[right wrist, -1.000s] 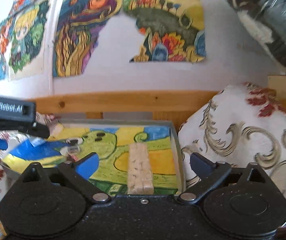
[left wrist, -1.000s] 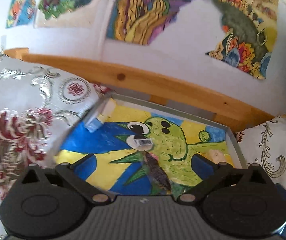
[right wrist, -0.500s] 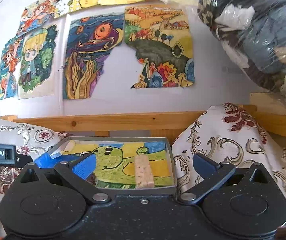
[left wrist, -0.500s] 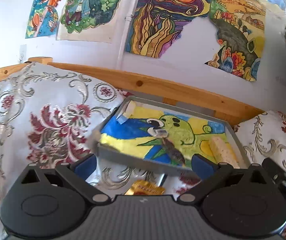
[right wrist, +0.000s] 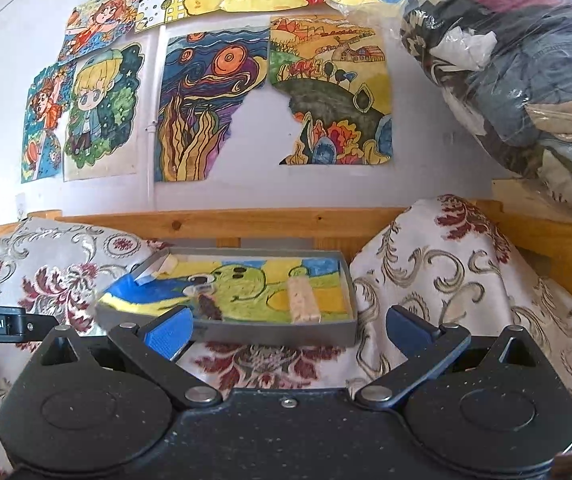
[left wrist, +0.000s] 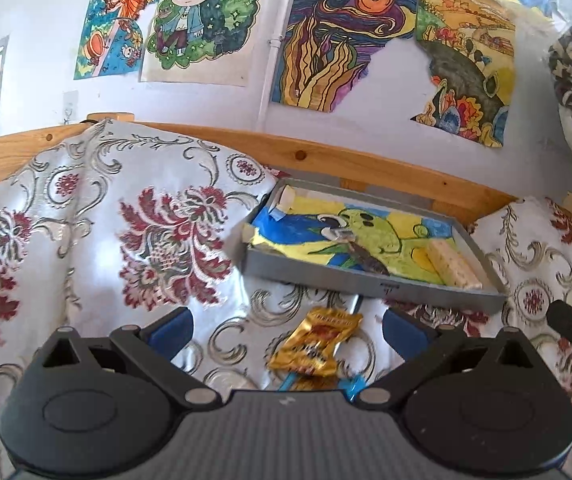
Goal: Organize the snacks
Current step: 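Withdraw both open tools from the tray back toward the snack pile, then move the left tool toward the clear cookie bag while the right tool approaches the yellow-green biscuit packet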
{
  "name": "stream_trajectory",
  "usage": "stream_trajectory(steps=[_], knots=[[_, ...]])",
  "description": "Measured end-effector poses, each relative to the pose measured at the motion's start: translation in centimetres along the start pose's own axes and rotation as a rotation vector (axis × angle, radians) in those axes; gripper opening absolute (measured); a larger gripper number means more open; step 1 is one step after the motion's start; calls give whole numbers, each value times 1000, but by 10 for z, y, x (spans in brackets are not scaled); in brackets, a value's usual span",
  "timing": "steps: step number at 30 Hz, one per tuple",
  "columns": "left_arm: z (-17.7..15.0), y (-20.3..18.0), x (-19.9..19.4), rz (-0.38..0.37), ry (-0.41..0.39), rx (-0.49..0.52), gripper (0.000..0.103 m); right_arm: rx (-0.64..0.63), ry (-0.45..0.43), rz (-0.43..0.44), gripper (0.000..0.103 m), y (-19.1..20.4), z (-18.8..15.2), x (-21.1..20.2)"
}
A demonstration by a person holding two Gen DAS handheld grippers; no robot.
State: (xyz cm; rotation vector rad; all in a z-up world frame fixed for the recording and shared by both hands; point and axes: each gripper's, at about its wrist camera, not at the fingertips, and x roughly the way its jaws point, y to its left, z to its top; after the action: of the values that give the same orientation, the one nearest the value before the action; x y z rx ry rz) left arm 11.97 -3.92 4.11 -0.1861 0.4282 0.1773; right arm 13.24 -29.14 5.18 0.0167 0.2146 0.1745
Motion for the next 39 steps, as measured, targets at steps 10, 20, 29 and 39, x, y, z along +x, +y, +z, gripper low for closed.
stream_trajectory(steps=[10, 20, 29, 39], knots=[[-35, 19, -25, -34, 64, 78, 102, -5, 98, 9, 102, 10, -18, -37], [-64, 24, -43, -103, 149, 180, 102, -47, 233, 18, 102, 27, -35, -59], [-78, 17, -46, -158, 215, 254, 102, -81, 423, 24, 102, 35, -52, -39], [-83, 11, -39, -167, 240, 256, 102, -65, 486, 19, 102, 31, -57, -27]])
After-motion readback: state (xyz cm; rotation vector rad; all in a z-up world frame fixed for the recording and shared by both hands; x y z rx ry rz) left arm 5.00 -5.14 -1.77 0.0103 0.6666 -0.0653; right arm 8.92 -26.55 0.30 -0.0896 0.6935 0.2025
